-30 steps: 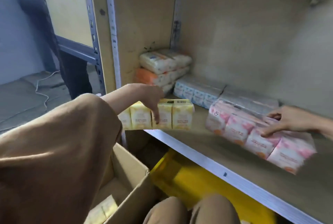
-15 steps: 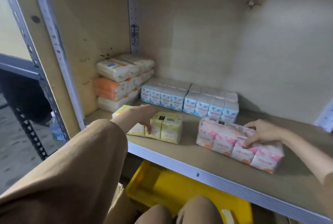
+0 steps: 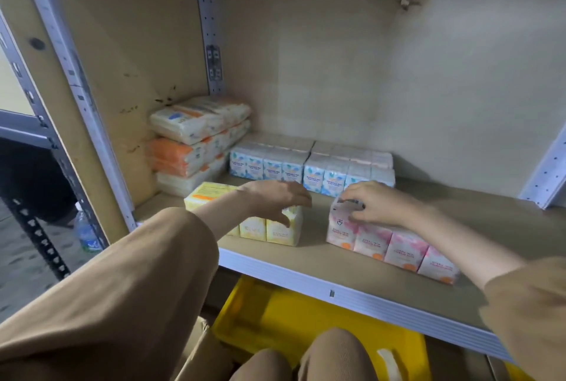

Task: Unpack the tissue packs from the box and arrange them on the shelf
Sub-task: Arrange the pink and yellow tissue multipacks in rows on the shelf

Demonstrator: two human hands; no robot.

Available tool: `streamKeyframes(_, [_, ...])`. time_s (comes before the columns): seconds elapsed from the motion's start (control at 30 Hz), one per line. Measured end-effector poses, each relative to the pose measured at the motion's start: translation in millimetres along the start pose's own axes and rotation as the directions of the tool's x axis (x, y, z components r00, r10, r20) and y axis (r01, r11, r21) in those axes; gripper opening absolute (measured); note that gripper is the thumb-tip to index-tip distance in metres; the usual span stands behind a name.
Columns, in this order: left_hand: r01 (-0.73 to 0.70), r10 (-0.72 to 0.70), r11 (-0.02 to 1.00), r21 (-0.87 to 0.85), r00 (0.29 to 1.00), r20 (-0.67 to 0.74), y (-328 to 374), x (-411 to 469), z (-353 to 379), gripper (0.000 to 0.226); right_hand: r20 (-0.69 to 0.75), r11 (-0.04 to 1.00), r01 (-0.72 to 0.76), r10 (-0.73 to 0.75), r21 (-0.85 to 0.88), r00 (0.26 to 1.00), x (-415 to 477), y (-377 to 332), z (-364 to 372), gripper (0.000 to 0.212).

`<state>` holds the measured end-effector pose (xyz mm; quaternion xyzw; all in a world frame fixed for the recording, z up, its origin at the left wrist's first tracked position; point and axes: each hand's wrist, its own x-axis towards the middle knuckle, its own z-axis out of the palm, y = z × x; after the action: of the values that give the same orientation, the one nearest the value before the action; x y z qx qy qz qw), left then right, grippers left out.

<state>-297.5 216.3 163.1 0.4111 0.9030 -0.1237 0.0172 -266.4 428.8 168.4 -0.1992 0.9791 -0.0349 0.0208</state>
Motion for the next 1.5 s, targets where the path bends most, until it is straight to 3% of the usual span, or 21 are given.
streamKeyframes(0.07, [-0.090,0.080,0.989,0.113,0.993,0.089,13.7,12.5,2.0,0.058,0.088,0.986,0.075,-0.063,-0.151,0.994,10.5,-12.4,10.9,0.027])
streamKeyframes(0.17, [-0.082,0.005,0.959,0.272,0.962,0.273,14.5,29.1,12.1,0.059,0.190,0.930,0.144,-0.083,-0.338,0.978,27.2,-12.4,27.7,0.039])
streamKeyframes(0.3, [-0.040,-0.070,0.946,0.320,0.943,0.324,10.2,33.6,13.3,0.054,0.122,0.914,0.138,-0.098,-0.381,0.988,37.0,-3.1,42.9,0.043])
streamKeyframes(0.47, [0.021,-0.073,0.965,0.261,0.978,0.193,0.6,23.3,-9.9,0.043,0.004,0.977,-0.020,0.021,-0.214,1.000,32.5,-4.1,24.4,0.015])
streamKeyframes(0.6, [0.203,-0.207,0.978,-0.043,0.967,-0.148,-37.8,0.8,-45.5,0.040,-0.295,1.000,-0.006,-0.002,-0.026,0.955,21.1,21.6,-14.0,0.020])
streamKeyframes(0.7, [0.281,-0.446,0.871,-0.403,0.795,-0.410,-59.8,-17.1,-58.5,0.043,-0.596,0.987,-0.011,0.107,0.162,0.796,10.6,45.1,-42.8,0.020])
streamKeyframes(0.8, [0.211,-0.682,0.676,-0.706,0.542,-0.491,-64.6,-24.7,-46.5,0.046,-0.726,0.904,-0.005,0.348,0.428,0.593,1.2,70.8,-47.2,0.025])
streamKeyframes(0.87, [0.156,-0.780,0.560,-0.814,0.429,-0.455,-60.1,-23.4,-28.7,0.048,-0.735,0.821,0.019,0.500,0.570,0.458,-4.4,86.1,-34.1,0.027])
streamKeyframes(0.97, [0.079,-0.856,0.446,-0.891,0.329,-0.399,-51.7,-20.2,-6.0,0.042,-0.670,0.674,0.090,0.694,0.734,0.265,-17.4,105.1,-8.2,0.027])
streamKeyframes(1.07, [0.034,-0.892,0.384,-0.923,0.271,-0.361,-58.1,-20.9,8.3,0.038,-0.494,0.450,0.243,0.852,0.860,0.172,-40.2,109.8,6.2,0.028])
streamKeyframes(1.2, [0.014,-0.922,0.315,-0.949,0.240,-0.302,-81.7,-32.2,36.3,0.027,-0.335,0.273,0.344,0.932,0.898,0.136,-68.9,112.2,31.0,0.034])
streamKeyframes(1.3, [0.017,-0.948,0.211,-0.977,0.247,-0.200,-93.7,-42.0,61.4,0.020,-0.269,0.194,0.354,0.947,0.915,0.176,-82.6,118.0,69.0,0.038])
streamKeyframes(1.4, [0.086,-0.946,0.108,-0.990,0.314,-0.076,-99.5,-50.8,81.0,0.023,-0.240,0.173,0.267,0.940,0.948,0.241,-86.9,122.9,97.9,0.042])
streamKeyframes(1.5, [0.212,-0.934,0.075,-0.974,0.357,0.005,-94.3,-50.7,94.3,0.022,-0.232,0.222,0.067,0.925,0.973,0.300,-89.5,129.4,113.3,0.041])
